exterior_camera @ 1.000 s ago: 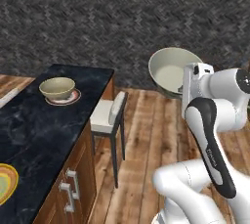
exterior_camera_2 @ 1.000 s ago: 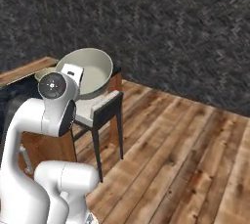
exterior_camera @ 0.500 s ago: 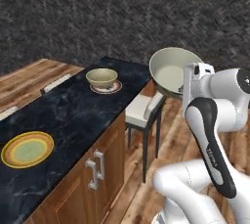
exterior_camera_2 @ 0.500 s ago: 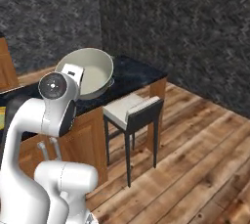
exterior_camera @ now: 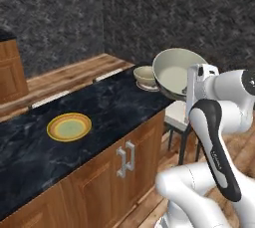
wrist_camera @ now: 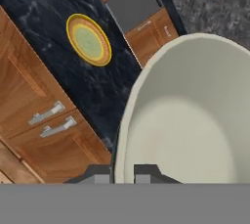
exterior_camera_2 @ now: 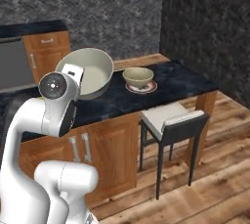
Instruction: Move the bowls from the cabinet to the plates on the dining table.
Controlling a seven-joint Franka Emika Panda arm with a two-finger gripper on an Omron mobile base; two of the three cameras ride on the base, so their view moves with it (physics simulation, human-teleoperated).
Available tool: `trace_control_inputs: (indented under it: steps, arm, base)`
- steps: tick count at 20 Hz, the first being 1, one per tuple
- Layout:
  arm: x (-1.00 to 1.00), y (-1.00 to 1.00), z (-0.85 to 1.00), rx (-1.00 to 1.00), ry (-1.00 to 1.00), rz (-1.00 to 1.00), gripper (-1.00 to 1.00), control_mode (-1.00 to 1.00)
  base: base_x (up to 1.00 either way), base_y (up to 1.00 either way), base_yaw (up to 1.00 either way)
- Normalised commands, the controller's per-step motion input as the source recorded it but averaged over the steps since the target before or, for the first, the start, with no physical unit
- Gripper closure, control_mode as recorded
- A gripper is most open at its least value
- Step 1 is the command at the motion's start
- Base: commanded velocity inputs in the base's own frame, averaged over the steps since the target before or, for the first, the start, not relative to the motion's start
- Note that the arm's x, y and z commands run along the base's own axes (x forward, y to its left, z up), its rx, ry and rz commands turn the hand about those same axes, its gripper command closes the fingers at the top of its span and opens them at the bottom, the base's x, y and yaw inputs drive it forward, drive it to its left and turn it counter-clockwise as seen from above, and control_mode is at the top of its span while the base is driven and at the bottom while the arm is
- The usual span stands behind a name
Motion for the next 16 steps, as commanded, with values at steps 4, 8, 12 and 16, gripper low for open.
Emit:
trace_control_inputs:
  steps: [4,8,12,16]
  arm:
    - [0.0,0.0,0.0,0.0,0.0,0.0,1.0,1.0]
    - [0.0,0.0,0.0,0.0,0.0,0.0,1.0,1.0]
    - [0.0,0.0,0.0,0.0,0.0,0.0,1.0,1.0]
    - [0.0,0.0,0.0,0.0,0.0,0.0,1.0,1.0]
  base:
    - [0.26,-0.04,0.5]
    - [0.24,0.0,0.5]
    - [0.3,-0.06,0.47]
    - [0.39,-0.09,0.4]
